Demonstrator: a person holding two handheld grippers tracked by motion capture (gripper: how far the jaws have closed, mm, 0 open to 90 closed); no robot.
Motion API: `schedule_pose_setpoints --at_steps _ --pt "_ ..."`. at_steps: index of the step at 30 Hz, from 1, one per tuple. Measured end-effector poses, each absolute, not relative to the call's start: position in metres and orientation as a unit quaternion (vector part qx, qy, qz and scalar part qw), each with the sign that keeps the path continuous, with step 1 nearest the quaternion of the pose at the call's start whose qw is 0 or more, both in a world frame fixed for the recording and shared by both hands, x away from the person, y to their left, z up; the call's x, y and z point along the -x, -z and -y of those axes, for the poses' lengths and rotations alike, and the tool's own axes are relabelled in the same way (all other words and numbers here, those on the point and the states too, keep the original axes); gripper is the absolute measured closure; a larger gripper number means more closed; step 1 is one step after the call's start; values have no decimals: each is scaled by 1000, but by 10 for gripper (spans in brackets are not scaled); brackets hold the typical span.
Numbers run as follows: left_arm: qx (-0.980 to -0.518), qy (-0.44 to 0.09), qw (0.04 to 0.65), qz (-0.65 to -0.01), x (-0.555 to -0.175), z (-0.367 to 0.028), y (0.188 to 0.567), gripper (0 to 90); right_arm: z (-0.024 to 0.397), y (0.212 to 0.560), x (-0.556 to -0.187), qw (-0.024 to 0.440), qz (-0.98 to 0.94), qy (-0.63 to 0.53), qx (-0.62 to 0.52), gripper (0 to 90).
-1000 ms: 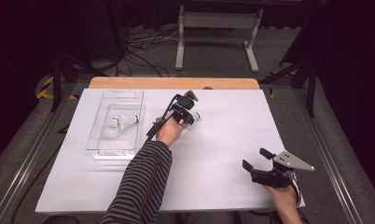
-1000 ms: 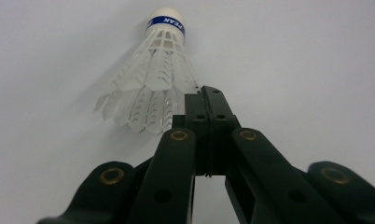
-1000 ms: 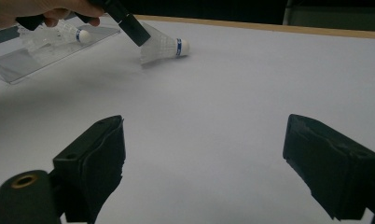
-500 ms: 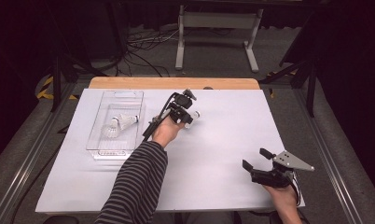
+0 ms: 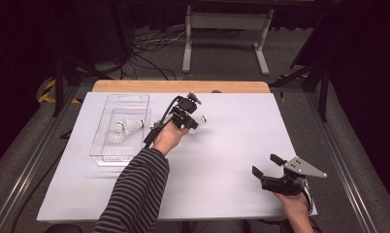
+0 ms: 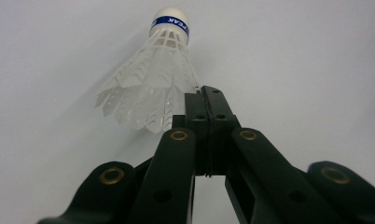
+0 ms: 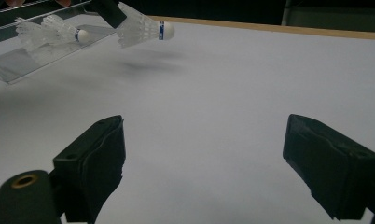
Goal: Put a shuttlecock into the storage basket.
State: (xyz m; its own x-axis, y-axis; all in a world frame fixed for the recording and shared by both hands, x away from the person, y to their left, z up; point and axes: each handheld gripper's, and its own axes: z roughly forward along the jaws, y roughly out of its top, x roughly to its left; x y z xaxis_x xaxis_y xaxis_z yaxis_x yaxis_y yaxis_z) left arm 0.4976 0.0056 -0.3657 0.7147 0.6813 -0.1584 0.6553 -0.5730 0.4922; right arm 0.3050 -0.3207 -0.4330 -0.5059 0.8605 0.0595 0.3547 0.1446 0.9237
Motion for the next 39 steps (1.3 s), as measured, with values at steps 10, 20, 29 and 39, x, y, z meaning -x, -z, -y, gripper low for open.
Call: schedule_pose_setpoints --at_steps 10,20,29,39 --pt "-891 -27 264 -369 -494 -12 362 900 321 433 -305 255 -712 -496 -427 136" --pt "-891 -25 268 -365 -489 -20 360 900 321 433 -305 255 -712 -495 -428 136" --pt "-892 -26 271 -362 -486 -27 357 900 321 433 -305 254 -713 -494 -428 136" --pt "-891 -27 275 -361 -481 -35 353 900 321 433 -305 255 -713 -493 -429 137"
